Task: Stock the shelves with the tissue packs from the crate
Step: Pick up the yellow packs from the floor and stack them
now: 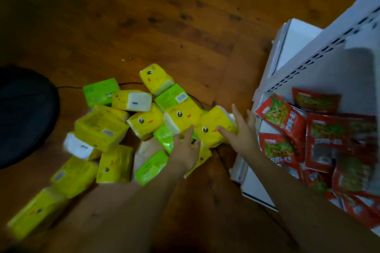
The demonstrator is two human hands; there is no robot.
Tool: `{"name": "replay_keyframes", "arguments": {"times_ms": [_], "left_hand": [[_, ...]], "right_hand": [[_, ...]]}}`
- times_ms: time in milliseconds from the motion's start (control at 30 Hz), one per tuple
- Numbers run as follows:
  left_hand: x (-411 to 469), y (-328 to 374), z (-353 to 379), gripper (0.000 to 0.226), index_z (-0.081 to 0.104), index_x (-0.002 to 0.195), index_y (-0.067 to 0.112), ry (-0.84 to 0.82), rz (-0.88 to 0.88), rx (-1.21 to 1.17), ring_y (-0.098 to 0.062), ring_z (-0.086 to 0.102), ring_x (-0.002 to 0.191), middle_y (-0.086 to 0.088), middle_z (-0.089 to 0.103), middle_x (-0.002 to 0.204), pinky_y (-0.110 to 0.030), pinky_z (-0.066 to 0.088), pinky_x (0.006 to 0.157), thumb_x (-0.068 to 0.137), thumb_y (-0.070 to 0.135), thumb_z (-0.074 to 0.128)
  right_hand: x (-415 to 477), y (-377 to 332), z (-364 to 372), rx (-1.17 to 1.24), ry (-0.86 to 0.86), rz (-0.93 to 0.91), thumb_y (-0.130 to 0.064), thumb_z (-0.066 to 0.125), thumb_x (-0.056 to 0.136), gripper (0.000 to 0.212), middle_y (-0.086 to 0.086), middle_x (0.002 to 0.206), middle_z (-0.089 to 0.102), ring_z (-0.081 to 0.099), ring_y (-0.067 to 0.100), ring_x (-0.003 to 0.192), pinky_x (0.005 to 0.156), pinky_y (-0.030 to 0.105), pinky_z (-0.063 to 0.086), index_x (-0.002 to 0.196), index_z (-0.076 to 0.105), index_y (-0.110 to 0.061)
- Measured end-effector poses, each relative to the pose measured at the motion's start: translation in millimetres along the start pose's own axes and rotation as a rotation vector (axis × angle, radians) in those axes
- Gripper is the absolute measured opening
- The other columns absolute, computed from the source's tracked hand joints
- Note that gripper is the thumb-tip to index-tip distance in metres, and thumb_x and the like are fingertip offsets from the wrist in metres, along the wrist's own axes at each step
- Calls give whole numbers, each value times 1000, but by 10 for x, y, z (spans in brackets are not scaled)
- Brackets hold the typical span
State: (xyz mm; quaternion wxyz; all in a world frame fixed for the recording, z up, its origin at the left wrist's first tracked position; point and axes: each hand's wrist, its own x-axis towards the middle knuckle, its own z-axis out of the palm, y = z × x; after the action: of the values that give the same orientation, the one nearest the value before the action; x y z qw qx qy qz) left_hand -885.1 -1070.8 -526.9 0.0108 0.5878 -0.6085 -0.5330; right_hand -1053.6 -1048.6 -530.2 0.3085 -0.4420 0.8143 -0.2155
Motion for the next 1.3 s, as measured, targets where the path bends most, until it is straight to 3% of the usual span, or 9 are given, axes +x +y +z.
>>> {"name": "replay_keyframes", "arguments": {"times_ms": [267, 433, 633, 767, 900, 1000, 1100, 1167, 1300], "left_hand": [[667, -216, 534, 56, 10, 150, 21, -109, -5, -359, -17, 15, 144, -4, 14, 157, -26, 18, 111, 101, 28, 36], [424, 54, 481, 58, 16, 149, 21, -79, -43, -487, -20, 16, 144, -7, 14, 157, -33, 18, 115, 99, 23, 43], [-557, 640, -183, 48, 32, 144, 28, 93, -20, -471, -17, 32, 128, -8, 25, 135, -13, 25, 94, 98, 18, 44], [-1321, 1136, -897, 51, 24, 145, 32, 148, 43, -383, -10, 35, 109, -5, 25, 128, -7, 22, 77, 99, 18, 40], [-2028, 1624, -1576, 54, 16, 148, 30, 215, 121, -307, -8, 35, 110, -9, 27, 138, -8, 23, 83, 100, 21, 39], [-2466, 1950, -1933, 64, 12, 146, 38, 226, 154, -230, -15, 36, 128, -1, 24, 150, -24, 31, 96, 85, 45, 32], [-2746, 2281, -2156, 53, 11, 141, 42, 226, 255, -259, 3, 23, 129, 8, 19, 153, -17, 21, 98, 93, 40, 34], [-2854, 2487, -2233, 49, 12, 139, 41, 202, 332, -326, 8, 17, 128, 11, 20, 149, -13, 16, 103, 101, 21, 37], [-2978, 2842, -2221, 46, 22, 139, 35, 130, 446, -298, -2, 18, 138, 12, 23, 146, -20, 18, 112, 101, 12, 34]], "right_hand": [[310, 444, 443, -2, -23, -159, -36, 67, 79, 76, 10, 145, 38, 33, 27, 134, 109, 42, 29, 143, 32, -18], [-19, 246, 236, 78, 54, -47, -22, 70, 81, 74, 10, 144, 38, 31, 25, 135, 107, 37, 30, 143, 31, -20], [-680, -631, -386, 169, 106, 16, -28, 68, 83, 72, 9, 137, 43, 40, 24, 128, 104, 41, 37, 144, 30, -27], [-1149, -1465, -892, 253, 124, 35, -31, 64, 85, 66, 7, 133, 45, 41, 18, 125, 95, 21, 33, 143, 31, -29], [-1584, -2279, -1446, 281, 141, -19, -24, 55, 92, 59, 11, 130, 46, 41, 20, 123, 90, 8, 25, 145, 28, -24], [-1873, -2739, -1845, 255, 174, -93, -28, 45, 95, 52, 13, 128, 44, 42, 19, 120, 84, -6, 19, 141, 22, -30], [-2038, -3060, -2212, 284, 157, -106, -20, 47, 96, 45, 12, 138, 35, 35, 14, 128, 83, -12, 14, 135, 28, -32], [-2097, -3179, -2413, 303, 161, -123, -26, 54, 92, 46, 6, 143, 30, 29, 14, 135, 95, -5, 17, 133, 34, -36], [-2175, -3200, -2753, 323, 188, -143, -46, 68, 78, 55, 5, 143, 30, 30, 18, 136, 108, 34, 35, 125, 39, -46]]}}
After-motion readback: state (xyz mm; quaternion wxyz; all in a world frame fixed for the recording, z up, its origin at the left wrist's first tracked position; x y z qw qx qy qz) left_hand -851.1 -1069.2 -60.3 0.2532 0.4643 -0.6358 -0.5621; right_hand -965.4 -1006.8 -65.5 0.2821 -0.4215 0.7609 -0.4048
